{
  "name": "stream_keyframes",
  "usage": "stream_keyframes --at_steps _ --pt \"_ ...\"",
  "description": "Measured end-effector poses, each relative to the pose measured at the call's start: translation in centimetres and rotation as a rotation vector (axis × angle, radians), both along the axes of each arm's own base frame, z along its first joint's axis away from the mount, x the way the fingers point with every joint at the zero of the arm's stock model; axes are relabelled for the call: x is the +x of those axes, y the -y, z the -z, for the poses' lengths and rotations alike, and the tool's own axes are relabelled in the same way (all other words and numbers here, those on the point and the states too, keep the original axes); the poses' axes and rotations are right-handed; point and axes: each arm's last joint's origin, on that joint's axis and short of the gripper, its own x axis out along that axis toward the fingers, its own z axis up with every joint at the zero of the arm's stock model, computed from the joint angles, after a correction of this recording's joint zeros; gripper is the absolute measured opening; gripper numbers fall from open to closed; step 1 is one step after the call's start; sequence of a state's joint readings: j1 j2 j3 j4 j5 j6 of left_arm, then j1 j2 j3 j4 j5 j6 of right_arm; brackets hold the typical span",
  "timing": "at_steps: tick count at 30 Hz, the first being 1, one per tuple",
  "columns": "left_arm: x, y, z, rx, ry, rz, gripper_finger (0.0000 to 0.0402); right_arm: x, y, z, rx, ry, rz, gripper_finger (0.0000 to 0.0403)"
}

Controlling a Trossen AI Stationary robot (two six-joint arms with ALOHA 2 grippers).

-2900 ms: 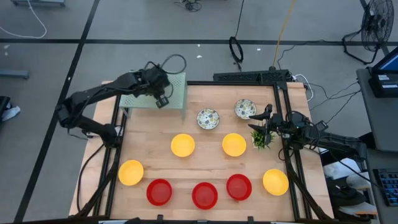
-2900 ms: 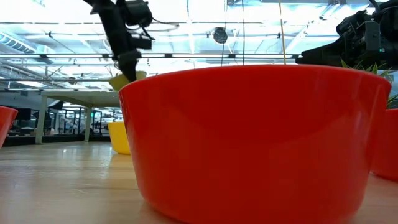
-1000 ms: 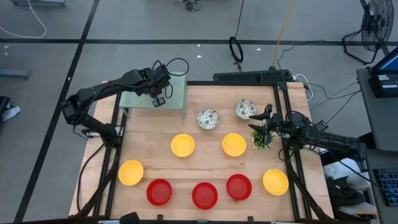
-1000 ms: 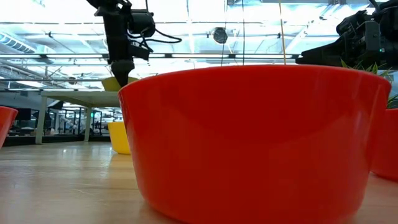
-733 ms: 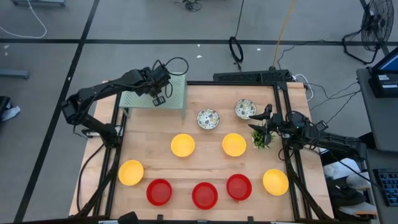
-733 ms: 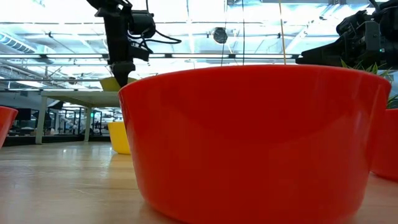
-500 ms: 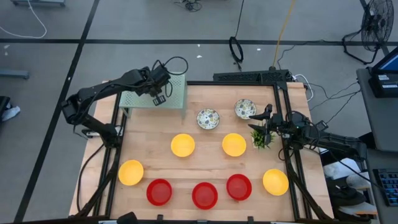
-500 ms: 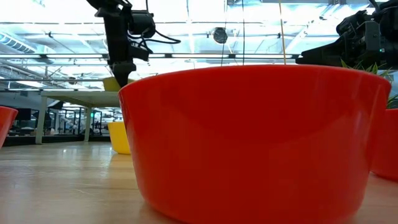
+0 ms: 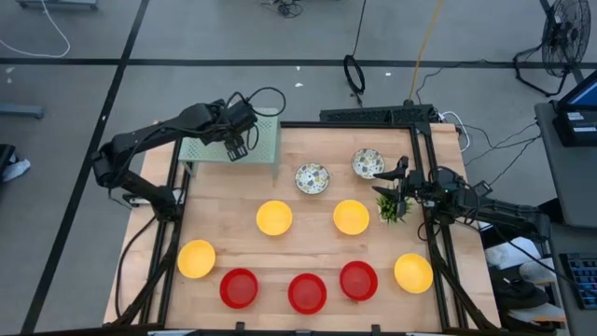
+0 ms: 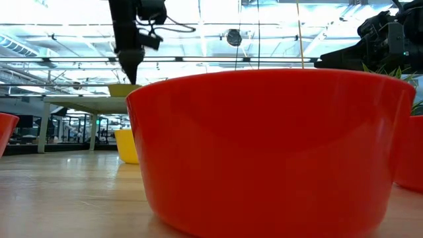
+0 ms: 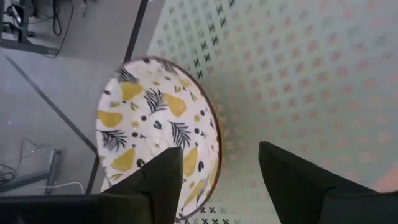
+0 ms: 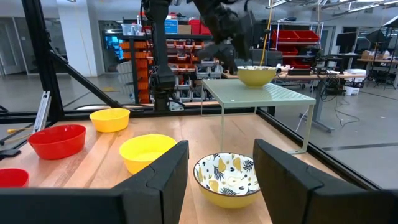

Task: Pick & Place Mini bowls
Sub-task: Stack the white bowl on the white bowl on the shelf

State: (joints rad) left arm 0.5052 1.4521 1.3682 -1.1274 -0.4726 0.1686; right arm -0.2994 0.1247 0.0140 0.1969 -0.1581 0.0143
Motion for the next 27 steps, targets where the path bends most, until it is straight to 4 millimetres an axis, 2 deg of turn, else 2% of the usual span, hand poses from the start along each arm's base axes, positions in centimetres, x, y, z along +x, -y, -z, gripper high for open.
stream_keyframes --at_steps 7,12,19,23,27 --pt "1.8 1.9 -2.8 0.006 0.151 0.095 0.0199 0.0 0.0 0.0 0.0 0.0 0.0 0.0171" --pt "3.6 4.4 -3.0 -0.125 0.255 0.346 0.0184 0.0 0.0 0.0 0.0 0.0 0.0 0.0171" --pt "7.3 8.7 -2.2 -0.171 0.328 0.579 0.0173 0.0 0.0 0.0 0.0 0.0 0.0 0.0171" --pt "9.6 11.1 -0.5 -0.191 0.307 0.662 0.0179 0.0 0.0 0.1 0.002 -0.006 0.0 0.0171" --pt "11.9 13.0 2.1 -0.186 0.247 0.721 0.0186 0.0 0.0 0.1 0.002 -0.006 0.0 0.0171"
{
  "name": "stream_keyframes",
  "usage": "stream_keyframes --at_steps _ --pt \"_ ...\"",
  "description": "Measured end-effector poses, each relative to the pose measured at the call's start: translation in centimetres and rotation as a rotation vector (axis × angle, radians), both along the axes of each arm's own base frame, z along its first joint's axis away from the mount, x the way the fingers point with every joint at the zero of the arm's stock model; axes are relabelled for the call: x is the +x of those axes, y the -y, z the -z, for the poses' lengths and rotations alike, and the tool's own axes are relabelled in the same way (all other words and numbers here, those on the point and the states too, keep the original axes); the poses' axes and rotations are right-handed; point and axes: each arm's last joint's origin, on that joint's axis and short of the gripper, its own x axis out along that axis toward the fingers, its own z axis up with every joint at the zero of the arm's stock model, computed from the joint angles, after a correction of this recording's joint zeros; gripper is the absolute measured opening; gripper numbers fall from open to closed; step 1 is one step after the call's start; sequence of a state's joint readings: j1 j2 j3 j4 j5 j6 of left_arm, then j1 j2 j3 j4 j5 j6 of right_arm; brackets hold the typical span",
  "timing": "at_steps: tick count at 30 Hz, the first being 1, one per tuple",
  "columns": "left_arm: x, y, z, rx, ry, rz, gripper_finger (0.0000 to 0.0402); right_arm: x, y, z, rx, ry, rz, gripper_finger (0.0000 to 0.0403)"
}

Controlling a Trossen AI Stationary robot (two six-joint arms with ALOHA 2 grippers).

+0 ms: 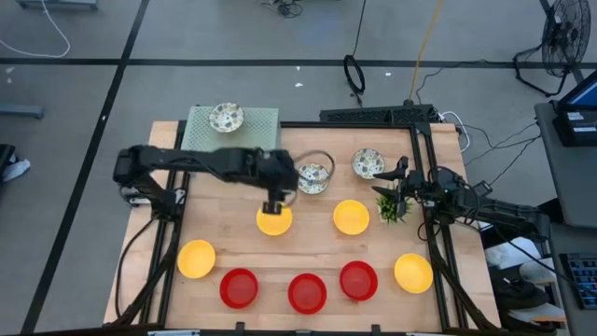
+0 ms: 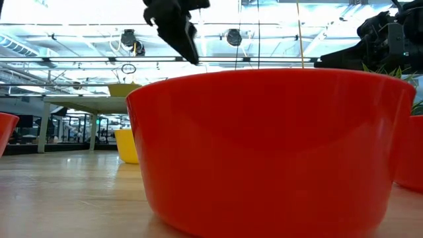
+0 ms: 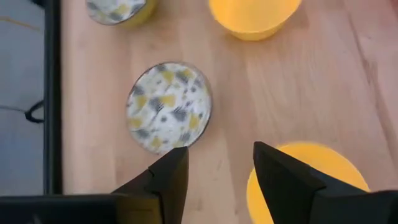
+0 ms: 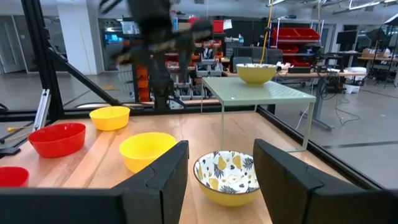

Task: Pick & Place Mini bowls
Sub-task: Stack the white bowl on the white bowl on the shelf

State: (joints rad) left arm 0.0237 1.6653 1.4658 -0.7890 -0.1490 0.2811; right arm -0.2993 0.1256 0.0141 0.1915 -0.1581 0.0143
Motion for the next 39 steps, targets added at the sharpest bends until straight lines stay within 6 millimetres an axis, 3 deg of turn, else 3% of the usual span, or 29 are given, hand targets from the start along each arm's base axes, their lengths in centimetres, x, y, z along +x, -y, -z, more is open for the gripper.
stream_keyframes --at_steps 7,15,24,28,32,39 --pt "3.5 1.3 5.1 0.098 -0.08 0.048 0.0199 0.0 0.0 0.0 0.001 -0.003 0.0 0.0171" --pt "5.9 0.6 9.5 0.136 -0.105 0.019 0.0203 0.0 0.0 0.0 0.001 -0.004 0.0 0.0171" --pt "6.8 -1.9 12.5 0.122 -0.147 -0.043 0.0202 0.0 0.0 0.0 0.0 0.0 0.0 0.0171" --pt "6.8 -2.7 12.8 0.058 -0.143 -0.053 0.0197 0.1 0.0 0.0 0.001 -0.003 0.0 0.0171" --pt "7.1 -3.0 12.7 0.015 -0.108 -0.057 0.0152 0.1 0.0 0.0 0.001 -0.004 0.0 0.0171" --pt "7.2 -3.1 12.6 0.007 -0.085 -0.09 0.0019 0.1 0.0 0.0 0.001 -0.005 0.0 0.0171"
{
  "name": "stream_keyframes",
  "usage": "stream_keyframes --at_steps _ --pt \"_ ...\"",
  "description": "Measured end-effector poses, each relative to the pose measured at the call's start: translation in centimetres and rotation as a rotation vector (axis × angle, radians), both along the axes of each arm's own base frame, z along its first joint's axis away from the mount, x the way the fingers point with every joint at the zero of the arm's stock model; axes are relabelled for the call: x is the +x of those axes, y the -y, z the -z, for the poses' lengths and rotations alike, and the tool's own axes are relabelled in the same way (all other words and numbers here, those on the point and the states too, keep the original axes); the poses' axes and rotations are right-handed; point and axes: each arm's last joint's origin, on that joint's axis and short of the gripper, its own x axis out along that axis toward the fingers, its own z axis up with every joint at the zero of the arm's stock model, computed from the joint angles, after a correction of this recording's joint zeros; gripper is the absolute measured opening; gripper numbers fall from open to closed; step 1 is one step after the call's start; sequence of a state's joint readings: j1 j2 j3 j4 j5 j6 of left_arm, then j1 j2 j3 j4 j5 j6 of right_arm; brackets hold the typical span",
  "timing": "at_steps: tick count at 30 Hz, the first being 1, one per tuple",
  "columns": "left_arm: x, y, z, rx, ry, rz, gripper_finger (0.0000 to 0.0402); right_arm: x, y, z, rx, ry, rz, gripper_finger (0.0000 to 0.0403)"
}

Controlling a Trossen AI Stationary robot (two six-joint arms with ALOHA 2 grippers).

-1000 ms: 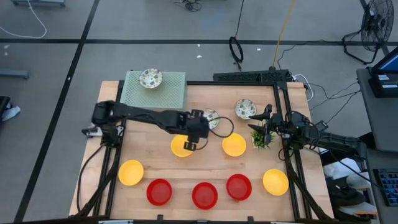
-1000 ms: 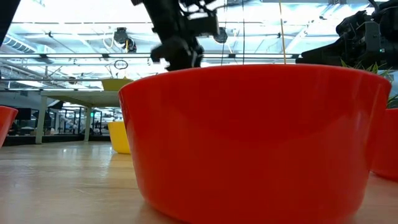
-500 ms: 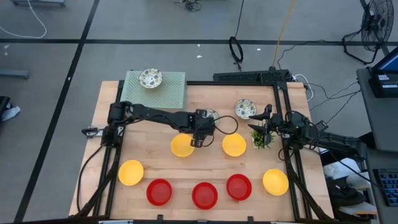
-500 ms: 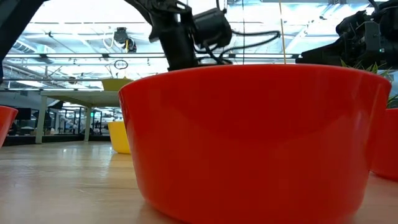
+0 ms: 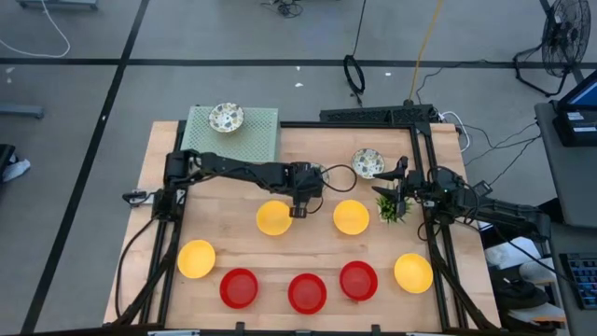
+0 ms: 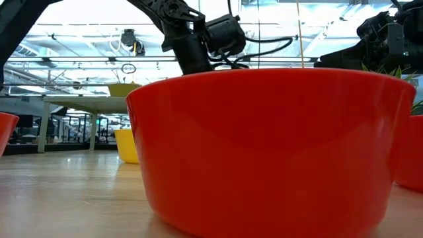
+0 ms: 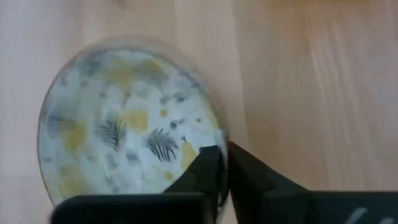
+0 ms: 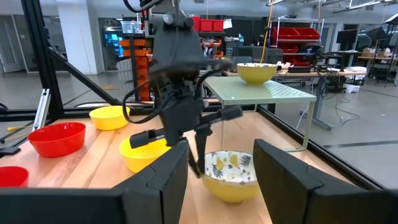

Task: Pick & Place Mini bowls
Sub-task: Stack the white bowl on the white bowl on the shelf

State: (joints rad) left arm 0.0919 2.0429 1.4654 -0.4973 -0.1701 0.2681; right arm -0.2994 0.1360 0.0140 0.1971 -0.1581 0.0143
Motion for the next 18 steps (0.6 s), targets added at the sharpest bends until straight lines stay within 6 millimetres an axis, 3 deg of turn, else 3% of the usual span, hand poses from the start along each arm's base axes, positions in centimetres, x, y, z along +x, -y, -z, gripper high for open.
stream_keyframes --at_steps 9,14,18 --pt "-0.1 0.9 -1.7 0.018 0.057 0.031 0.001 0.0 0.0 0.0 0.0 0.0 0.0 0.0171" --pt "-0.7 1.7 -4.9 0.035 0.14 0.05 0.0017 0.0 0.0 0.0 0.0 0.0 0.0 0.0171" --pt "-2.0 2.4 -8.7 0.12 0.229 0.037 0.0009 0.0 0.0 0.0 0.0 0.0 0.0 0.0171"
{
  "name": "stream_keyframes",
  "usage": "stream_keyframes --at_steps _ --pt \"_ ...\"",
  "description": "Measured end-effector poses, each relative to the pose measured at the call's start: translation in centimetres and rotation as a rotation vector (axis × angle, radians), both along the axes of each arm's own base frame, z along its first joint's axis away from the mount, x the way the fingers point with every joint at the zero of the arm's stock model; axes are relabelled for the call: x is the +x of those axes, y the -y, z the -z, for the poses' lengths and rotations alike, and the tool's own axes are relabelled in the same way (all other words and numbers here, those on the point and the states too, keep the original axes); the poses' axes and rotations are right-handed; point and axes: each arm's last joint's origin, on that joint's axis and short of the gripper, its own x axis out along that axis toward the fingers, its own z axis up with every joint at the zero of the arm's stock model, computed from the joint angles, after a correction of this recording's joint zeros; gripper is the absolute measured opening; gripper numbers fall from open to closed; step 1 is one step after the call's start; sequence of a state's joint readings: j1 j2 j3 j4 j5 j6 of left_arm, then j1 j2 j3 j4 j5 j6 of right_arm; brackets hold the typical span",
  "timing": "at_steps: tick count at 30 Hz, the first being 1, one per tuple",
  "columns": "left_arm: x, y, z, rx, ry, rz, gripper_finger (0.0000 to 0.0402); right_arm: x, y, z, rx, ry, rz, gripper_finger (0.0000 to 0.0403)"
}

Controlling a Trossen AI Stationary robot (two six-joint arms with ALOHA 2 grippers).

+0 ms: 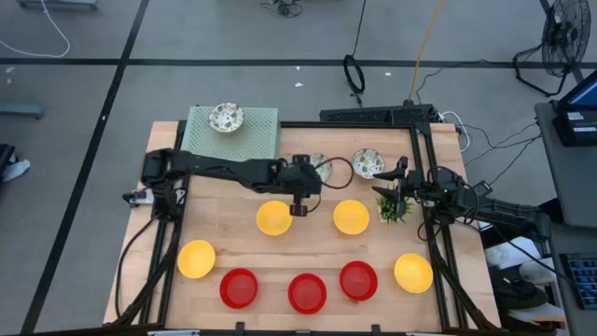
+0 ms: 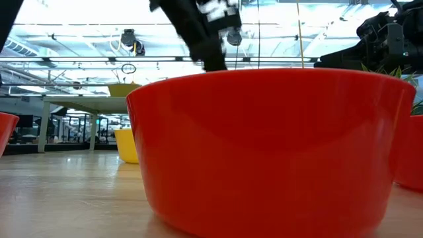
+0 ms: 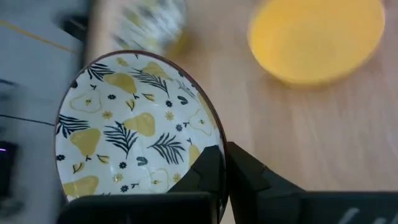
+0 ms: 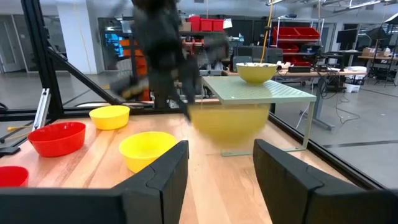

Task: Pick & Place Mini bowls
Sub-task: Stack the white bowl on the white bowl on the shelf

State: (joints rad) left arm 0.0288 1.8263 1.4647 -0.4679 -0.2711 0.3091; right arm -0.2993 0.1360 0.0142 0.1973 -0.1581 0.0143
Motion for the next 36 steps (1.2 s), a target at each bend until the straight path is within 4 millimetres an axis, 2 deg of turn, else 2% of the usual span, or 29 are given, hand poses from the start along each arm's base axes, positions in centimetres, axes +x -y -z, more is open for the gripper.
stream_keyframes --at_steps 4,7,12,16,21,25,28,32,36 --pt "-2.4 0.1 -4.2 0.105 0.074 -0.086 0.0017 0.0 0.0 0.0 0.0 0.0 0.0 0.0171" --pt "-4.8 -0.9 -7.1 0.201 0.111 -0.21 0.002 0.0 0.0 0.0 0.0 0.0 0.0 0.0171" --pt "-8.9 -4.0 -10.5 0.274 0.161 -0.465 0.0009 0.0 0.0 0.0 0.001 -0.002 0.001 0.0171" --pt "-12.3 -7.2 -11.8 0.246 0.159 -0.641 0.0018 0.0 0.0 0.0 0.001 -0.002 0.001 0.0171" --pt "-15.5 -11.1 -10.9 0.103 0.054 -0.821 0.0009 0.0 0.0 0.0 0.0 -0.001 0.001 0.0171" --pt "-17.1 -13.0 -9.9 -0.036 -0.033 -0.88 0.0017 0.0 0.0 0.0 0.0 -0.002 0.0 0.0171" --pt "-17.7 -13.8 -9.0 -0.062 -0.114 -0.91 0.0014 0.0 0.0 0.0 0.001 -0.002 0.0 0.0171" --pt "-17.9 -14.5 -8.7 -0.091 -0.133 -0.927 0.0009 0.0 0.0 0.0 0.001 -0.002 0.0 0.0171" --pt "-17.8 -14.8 -8.5 -0.083 -0.143 -0.917 0.002 0.0 0.0 0.0 0.001 -0.002 0.0 0.0171"
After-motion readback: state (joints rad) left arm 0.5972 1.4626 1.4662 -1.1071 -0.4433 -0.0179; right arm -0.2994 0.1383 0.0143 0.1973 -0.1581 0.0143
